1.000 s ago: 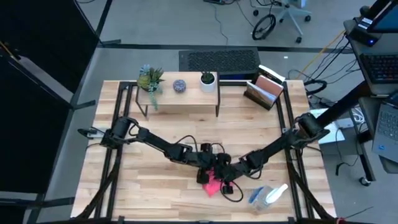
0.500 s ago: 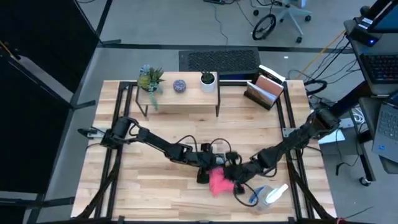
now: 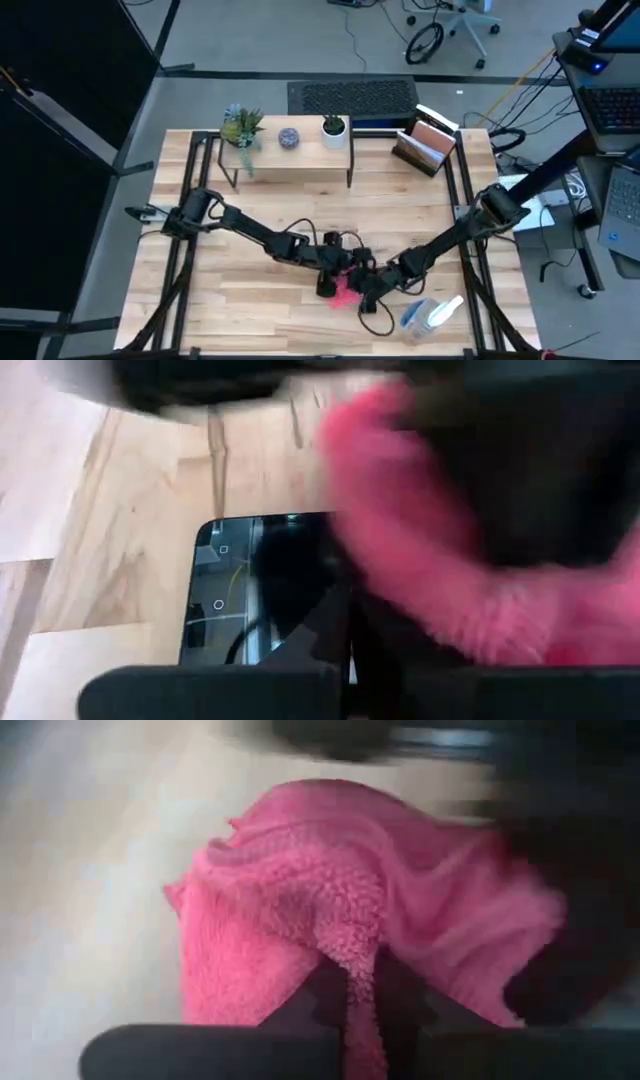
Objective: Apply microfiber cloth
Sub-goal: Wipe the front of the cellphone using the pink microfiber cloth
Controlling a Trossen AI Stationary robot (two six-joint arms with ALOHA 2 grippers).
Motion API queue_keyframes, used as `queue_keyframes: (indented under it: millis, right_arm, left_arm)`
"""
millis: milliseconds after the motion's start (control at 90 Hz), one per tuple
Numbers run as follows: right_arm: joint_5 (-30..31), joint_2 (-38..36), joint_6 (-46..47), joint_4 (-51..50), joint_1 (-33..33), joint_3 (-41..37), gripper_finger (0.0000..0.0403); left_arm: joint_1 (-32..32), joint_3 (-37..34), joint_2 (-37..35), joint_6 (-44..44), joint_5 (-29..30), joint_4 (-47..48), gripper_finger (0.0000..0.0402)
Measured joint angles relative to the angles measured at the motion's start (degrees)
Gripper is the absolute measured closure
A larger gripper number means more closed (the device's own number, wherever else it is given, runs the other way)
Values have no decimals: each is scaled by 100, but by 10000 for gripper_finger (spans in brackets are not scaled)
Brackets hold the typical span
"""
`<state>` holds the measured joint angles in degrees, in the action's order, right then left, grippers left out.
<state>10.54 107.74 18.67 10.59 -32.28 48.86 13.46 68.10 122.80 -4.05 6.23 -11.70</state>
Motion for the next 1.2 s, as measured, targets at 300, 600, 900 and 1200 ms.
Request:
queue_keyframes:
  millis: [300,600,900,1200]
  right_arm:
    - [-1393,-671,-146,-960,-99,-56,396]
    - [1754,-1537,-309,-2031,323,-50,396]
    - [1629,-400,376,-1379,459,-133,396]
    - [1506,-378,342,-913,-3,-142,396]
  left_arm:
    - [-23,-2,0,-7,32,-1,402]
    - [-23,-4,0,-11,22,-20,402]
    - [-34,-7,0,-139,-23,10,402]
    - [-27,-4,-2,-164,-240,109,401]
